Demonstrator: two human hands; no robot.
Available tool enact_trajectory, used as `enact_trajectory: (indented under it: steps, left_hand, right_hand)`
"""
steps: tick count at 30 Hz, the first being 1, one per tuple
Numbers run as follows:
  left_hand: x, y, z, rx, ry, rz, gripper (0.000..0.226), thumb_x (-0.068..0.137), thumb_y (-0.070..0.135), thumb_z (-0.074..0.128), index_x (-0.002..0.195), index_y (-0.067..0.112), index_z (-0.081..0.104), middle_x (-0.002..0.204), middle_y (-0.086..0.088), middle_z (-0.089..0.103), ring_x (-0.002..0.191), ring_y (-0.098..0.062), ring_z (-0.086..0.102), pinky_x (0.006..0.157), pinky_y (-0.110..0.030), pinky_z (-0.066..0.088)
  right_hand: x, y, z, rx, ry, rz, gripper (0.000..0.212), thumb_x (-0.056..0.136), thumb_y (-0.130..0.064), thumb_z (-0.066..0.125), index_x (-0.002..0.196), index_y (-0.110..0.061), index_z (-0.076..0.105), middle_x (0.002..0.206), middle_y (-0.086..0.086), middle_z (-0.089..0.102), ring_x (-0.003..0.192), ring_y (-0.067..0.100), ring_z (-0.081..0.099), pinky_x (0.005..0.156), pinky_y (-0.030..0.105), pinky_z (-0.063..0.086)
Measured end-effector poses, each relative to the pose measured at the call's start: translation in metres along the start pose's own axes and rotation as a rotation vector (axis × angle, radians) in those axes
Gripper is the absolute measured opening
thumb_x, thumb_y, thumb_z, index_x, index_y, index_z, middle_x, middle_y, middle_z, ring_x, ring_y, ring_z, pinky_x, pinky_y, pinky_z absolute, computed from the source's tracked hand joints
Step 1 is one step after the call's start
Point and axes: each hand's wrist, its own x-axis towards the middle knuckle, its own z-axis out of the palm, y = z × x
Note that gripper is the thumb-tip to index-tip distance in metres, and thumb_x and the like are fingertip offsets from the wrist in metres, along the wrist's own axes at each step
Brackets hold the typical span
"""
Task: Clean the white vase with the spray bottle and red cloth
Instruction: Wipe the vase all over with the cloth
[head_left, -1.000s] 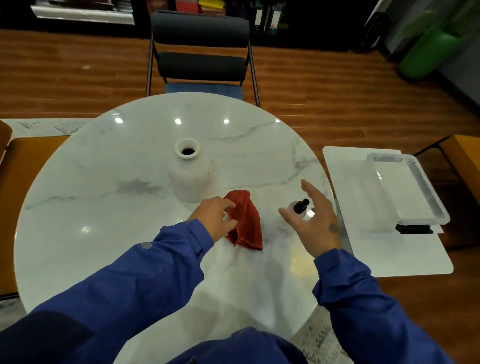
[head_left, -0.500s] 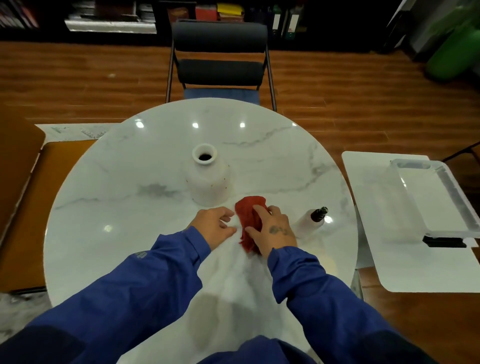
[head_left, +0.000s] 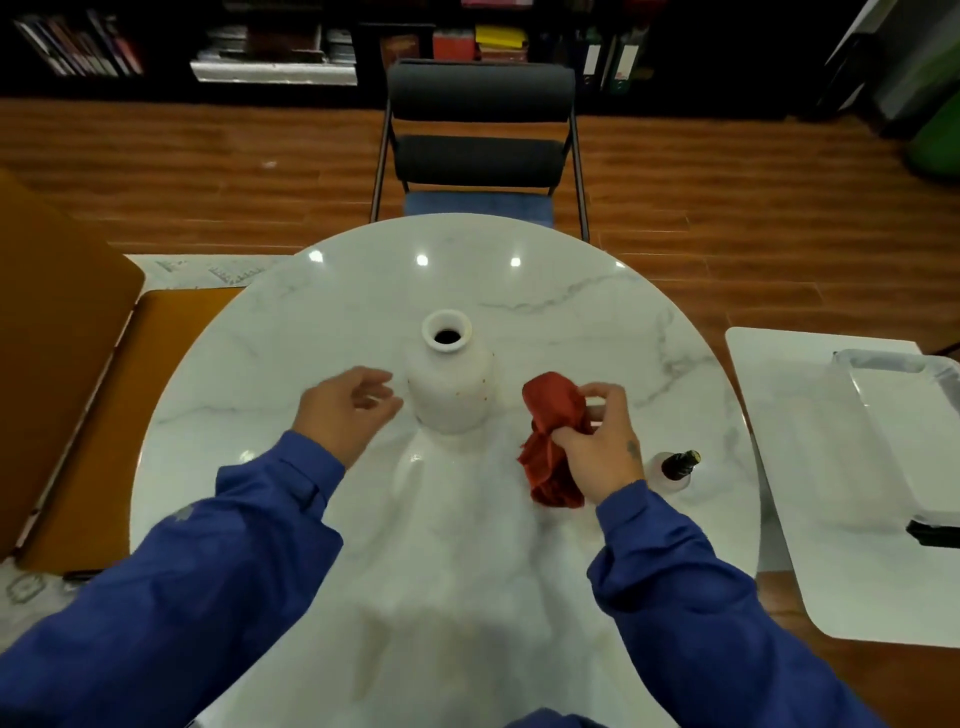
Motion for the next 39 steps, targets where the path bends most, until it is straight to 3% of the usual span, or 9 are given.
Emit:
enact_trajectory:
  steps: [3, 6, 14, 19, 24, 27, 30, 34, 39]
  left_hand:
    - [0.011, 0.014, -0.011, 0.009, 0.079, 0.101, 0.042, 0.075, 0.03, 0.077, 0.114, 0.024, 0.063, 0.106, 0.011, 0.065, 0.092, -0.008, 0.061, 0.085, -0.026, 0.05]
    - [0.016, 0.033, -0.004, 0.025, 0.065, 0.168, 0.052, 0.071, 0.033, 0.08, 0.118, 0.025, 0.06, 0.116, 0.008, 0.06, 0.099, -0.009, 0.056, 0.087, -0.024, 0.045]
    - [0.02, 0.067, 0.013, 0.07, 0.003, 0.159, 0.064, 0.059, 0.05, 0.072, 0.108, 0.009, 0.065, 0.115, -0.01, 0.06, 0.111, -0.027, 0.048, 0.098, -0.034, 0.037]
    - [0.028, 0.054, 0.018, 0.053, -0.016, 0.124, 0.049, 0.068, 0.041, 0.069, 0.111, 0.019, 0.064, 0.124, -0.004, 0.056, 0.115, -0.026, 0.046, 0.093, -0.026, 0.032]
    - [0.035, 0.054, 0.018, 0.043, -0.017, 0.081, 0.017, 0.068, 0.038, 0.063, 0.081, 0.027, 0.061, 0.104, -0.01, 0.062, 0.104, -0.035, 0.056, 0.083, -0.035, 0.046]
    - [0.032, 0.051, 0.019, 0.067, -0.018, 0.097, 0.04, 0.074, 0.027, 0.074, 0.109, 0.015, 0.061, 0.124, -0.005, 0.054, 0.116, -0.027, 0.045, 0.091, -0.028, 0.037]
    - [0.031, 0.051, 0.018, 0.066, -0.021, 0.097, 0.047, 0.074, 0.031, 0.075, 0.116, 0.015, 0.06, 0.126, -0.004, 0.053, 0.117, -0.025, 0.044, 0.097, -0.03, 0.038]
    - [0.031, 0.055, 0.014, 0.052, -0.037, 0.067, 0.04, 0.075, 0.026, 0.071, 0.113, 0.014, 0.061, 0.122, -0.006, 0.056, 0.116, -0.028, 0.047, 0.1, -0.039, 0.042]
    - [0.027, 0.06, 0.011, 0.088, -0.044, 0.078, 0.061, 0.057, 0.058, 0.062, 0.101, 0.017, 0.066, 0.11, -0.006, 0.061, 0.106, -0.031, 0.052, 0.092, -0.047, 0.047]
  right_hand:
    - [-0.002, -0.038, -0.003, 0.12, -0.048, -0.124, 0.059, 0.085, 0.0, 0.06, 0.126, -0.039, 0.044, 0.11, -0.001, 0.06, 0.075, 0.003, 0.064, 0.055, 0.011, 0.043]
    - [0.005, -0.072, 0.006, 0.048, -0.111, -0.277, 0.066, 0.084, 0.0, 0.06, 0.129, -0.045, 0.044, 0.121, -0.008, 0.052, 0.096, 0.005, 0.057, 0.069, 0.011, 0.045]
    - [0.027, -0.098, 0.046, -0.578, -0.286, -0.492, 0.061, 0.088, -0.005, 0.049, 0.143, -0.03, 0.042, 0.125, 0.005, 0.041, 0.112, 0.027, 0.049, 0.1, 0.031, 0.044]
    - [0.003, -0.092, 0.05, -0.639, -0.287, -0.542, 0.053, 0.092, -0.009, 0.047, 0.141, -0.027, 0.047, 0.119, 0.002, 0.042, 0.106, 0.022, 0.047, 0.091, 0.024, 0.041]
    - [0.011, -0.111, 0.048, -0.475, -0.335, -0.514, 0.045, 0.09, -0.01, 0.051, 0.13, -0.029, 0.059, 0.104, -0.003, 0.045, 0.093, 0.012, 0.045, 0.077, 0.011, 0.036]
    - [0.023, -0.121, 0.05, -0.503, -0.261, -0.508, 0.049, 0.091, -0.008, 0.05, 0.135, -0.028, 0.053, 0.109, -0.002, 0.041, 0.097, 0.016, 0.048, 0.088, 0.022, 0.04]
    - [0.019, -0.121, 0.061, -0.654, -0.24, -0.503, 0.047, 0.09, -0.006, 0.048, 0.132, -0.024, 0.055, 0.119, 0.002, 0.04, 0.109, 0.024, 0.047, 0.094, 0.028, 0.043]
    - [0.007, -0.111, 0.063, -0.728, -0.286, -0.59, 0.042, 0.09, -0.005, 0.047, 0.123, -0.025, 0.062, 0.117, 0.0, 0.043, 0.107, 0.022, 0.043, 0.091, 0.028, 0.043]
    - [0.022, -0.125, 0.043, -0.618, -0.265, -0.527, 0.036, 0.088, -0.006, 0.053, 0.114, -0.025, 0.069, 0.108, -0.003, 0.052, 0.098, 0.017, 0.053, 0.082, 0.024, 0.046]
